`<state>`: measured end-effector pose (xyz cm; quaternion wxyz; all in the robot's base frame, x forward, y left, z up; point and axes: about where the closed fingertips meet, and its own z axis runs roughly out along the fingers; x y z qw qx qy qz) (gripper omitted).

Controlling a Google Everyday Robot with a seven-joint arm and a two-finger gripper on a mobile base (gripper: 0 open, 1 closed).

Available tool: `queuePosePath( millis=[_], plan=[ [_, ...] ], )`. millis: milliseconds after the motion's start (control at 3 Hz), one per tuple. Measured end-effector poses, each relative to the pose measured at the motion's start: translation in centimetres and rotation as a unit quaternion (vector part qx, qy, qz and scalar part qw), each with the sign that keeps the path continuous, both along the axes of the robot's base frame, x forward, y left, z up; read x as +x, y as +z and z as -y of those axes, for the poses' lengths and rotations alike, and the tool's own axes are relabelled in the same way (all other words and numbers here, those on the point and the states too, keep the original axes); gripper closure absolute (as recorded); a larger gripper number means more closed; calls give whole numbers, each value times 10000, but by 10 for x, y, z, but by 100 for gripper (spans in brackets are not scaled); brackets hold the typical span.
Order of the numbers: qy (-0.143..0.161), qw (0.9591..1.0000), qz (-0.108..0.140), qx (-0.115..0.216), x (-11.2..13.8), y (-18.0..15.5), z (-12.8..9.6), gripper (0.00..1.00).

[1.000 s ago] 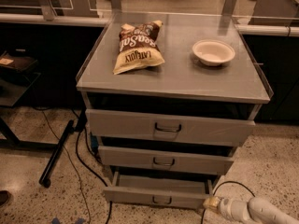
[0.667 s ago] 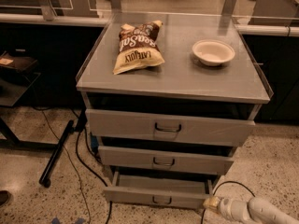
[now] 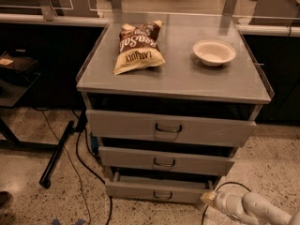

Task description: Close bottom drawer

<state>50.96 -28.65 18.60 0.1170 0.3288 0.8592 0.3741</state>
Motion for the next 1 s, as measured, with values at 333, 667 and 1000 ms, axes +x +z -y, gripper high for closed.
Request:
queuePosePath(
  millis=[333, 667, 1000],
  plan=[
    [-93, 9993, 343, 73, 31, 21, -8, 100],
    [-197, 9977, 623, 177, 56, 36, -18, 100],
    [-197, 9977, 622, 177, 56, 35, -18, 100]
  ],
)
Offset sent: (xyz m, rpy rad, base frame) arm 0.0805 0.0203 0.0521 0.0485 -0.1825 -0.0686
